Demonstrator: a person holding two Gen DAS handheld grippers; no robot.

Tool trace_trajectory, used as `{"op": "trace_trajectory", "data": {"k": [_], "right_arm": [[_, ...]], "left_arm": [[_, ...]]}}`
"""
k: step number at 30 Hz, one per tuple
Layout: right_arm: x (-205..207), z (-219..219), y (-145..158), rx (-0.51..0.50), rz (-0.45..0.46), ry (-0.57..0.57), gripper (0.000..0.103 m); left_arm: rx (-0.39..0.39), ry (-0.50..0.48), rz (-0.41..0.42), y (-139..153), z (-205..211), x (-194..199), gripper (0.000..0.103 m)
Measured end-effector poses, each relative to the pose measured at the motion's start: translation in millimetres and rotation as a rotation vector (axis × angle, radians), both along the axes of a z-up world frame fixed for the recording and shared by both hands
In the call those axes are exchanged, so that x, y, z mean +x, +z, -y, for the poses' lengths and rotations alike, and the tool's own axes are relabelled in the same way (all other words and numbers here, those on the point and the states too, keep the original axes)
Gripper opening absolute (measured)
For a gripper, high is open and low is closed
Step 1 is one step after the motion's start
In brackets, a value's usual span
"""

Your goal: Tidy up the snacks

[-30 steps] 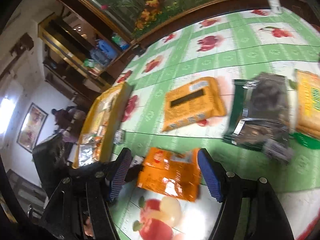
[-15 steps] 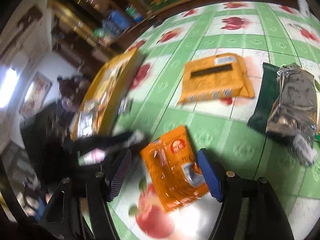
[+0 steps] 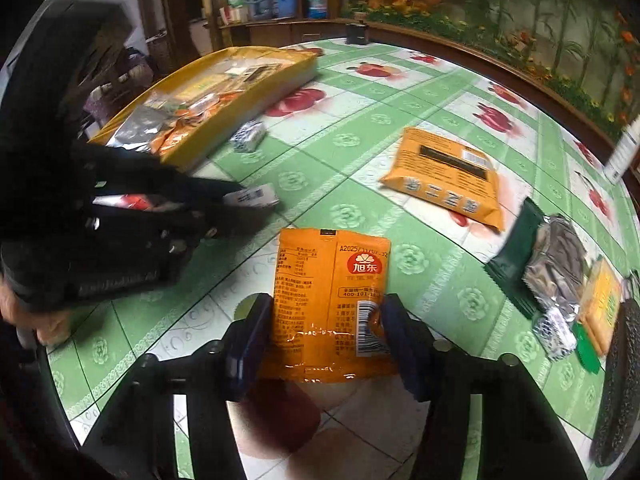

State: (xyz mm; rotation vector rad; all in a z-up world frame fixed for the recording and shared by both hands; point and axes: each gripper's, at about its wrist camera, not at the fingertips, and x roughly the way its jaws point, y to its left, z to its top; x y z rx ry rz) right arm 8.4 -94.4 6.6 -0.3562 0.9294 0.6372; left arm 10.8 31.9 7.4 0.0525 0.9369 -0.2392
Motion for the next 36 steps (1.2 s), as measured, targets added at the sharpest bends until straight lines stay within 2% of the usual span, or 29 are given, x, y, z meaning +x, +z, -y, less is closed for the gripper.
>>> {"op": "trace_trajectory", "data": {"k": [6, 13, 27, 36], "right_arm": [[16, 21, 12, 0.106, -0.008, -0.109, 0.053], [25, 34, 23, 0.205, -0.001, -0.164, 0.053], [24, 33, 25, 0.231, 0.001, -0.165, 0.053], [26, 34, 28, 0.271, -0.012, -0.183, 0.053]], "left_arm": [[0.025, -0.012, 0.027, 2, 15, -6, 0.019], [0.105, 0.001, 0.129, 14, 22, -14, 0.019], [0.156, 0.014, 0.181, 20, 23, -20, 0.019], [0.115, 0.031, 0.197, 31, 11, -24, 0.019]]}}
